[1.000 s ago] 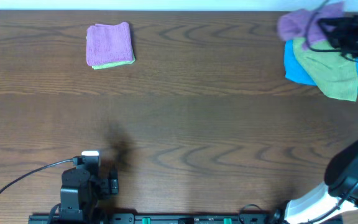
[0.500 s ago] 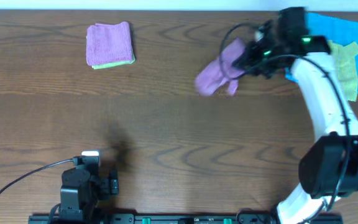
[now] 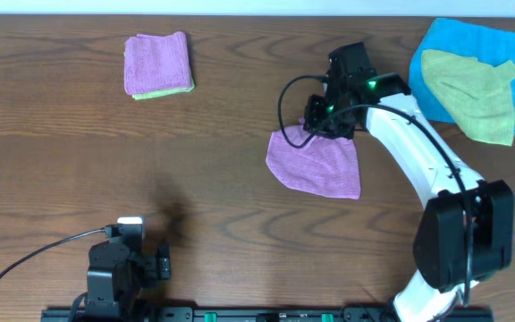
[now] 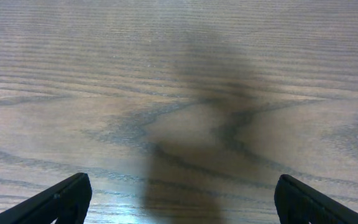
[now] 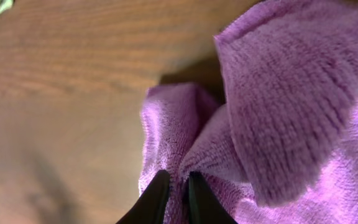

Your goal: Fold the cloth

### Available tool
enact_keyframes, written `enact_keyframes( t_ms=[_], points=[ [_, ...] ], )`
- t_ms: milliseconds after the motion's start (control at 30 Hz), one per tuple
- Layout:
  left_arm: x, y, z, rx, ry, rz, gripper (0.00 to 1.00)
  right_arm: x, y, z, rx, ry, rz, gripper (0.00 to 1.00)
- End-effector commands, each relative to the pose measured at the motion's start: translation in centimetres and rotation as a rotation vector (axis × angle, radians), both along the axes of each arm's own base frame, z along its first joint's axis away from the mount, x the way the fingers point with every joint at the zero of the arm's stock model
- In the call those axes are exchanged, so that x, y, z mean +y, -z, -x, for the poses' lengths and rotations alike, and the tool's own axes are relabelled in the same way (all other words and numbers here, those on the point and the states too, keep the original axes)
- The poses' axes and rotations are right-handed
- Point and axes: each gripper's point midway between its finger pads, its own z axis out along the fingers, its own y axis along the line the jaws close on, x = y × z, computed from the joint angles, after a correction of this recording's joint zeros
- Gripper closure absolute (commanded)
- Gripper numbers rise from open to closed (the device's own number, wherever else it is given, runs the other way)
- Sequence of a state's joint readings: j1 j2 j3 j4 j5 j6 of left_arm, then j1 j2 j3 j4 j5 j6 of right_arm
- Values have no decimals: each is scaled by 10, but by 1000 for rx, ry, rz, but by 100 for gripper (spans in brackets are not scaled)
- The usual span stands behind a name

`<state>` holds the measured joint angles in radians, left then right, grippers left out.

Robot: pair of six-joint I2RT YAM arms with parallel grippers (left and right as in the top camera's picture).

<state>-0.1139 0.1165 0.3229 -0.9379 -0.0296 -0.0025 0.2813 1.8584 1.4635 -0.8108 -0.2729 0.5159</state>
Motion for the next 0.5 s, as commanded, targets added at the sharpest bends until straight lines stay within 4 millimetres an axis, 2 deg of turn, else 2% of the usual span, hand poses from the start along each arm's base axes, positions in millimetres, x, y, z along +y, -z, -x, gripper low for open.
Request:
enact_keyframes(
  t_ms=[0, 133, 167, 200, 300, 333, 367, 400, 467],
  points=[
    [2, 15, 10, 63, -3, -11, 5, -21, -7, -36, -148, 71, 76, 98],
    [2, 15, 10, 63, -3, -11, 5, -26, -27, -71, -318, 76, 81, 98],
    [2, 15, 10, 63, -3, -11, 5, -29, -31, -78, -350, 91, 94, 92],
    [2, 15, 10, 63, -3, -11, 5, -33, -34, -83, -378, 103, 114, 76],
    [2, 15, 10, 63, -3, -11, 5, -55, -44, -101, -474, 153, 239, 77],
    [2, 15, 10, 63, -3, -11, 5, -65, -48, -105, -504, 172, 297, 66],
    [2, 15, 10, 63, -3, -11, 5, -76, -52, -109, -528, 200, 358, 50],
    [2, 15, 10, 63, -3, -11, 5, -85, -55, -111, -543, 231, 404, 30],
    [2, 15, 10, 63, -3, -11, 5, -96, -57, -112, -550, 265, 452, 16]
  ],
)
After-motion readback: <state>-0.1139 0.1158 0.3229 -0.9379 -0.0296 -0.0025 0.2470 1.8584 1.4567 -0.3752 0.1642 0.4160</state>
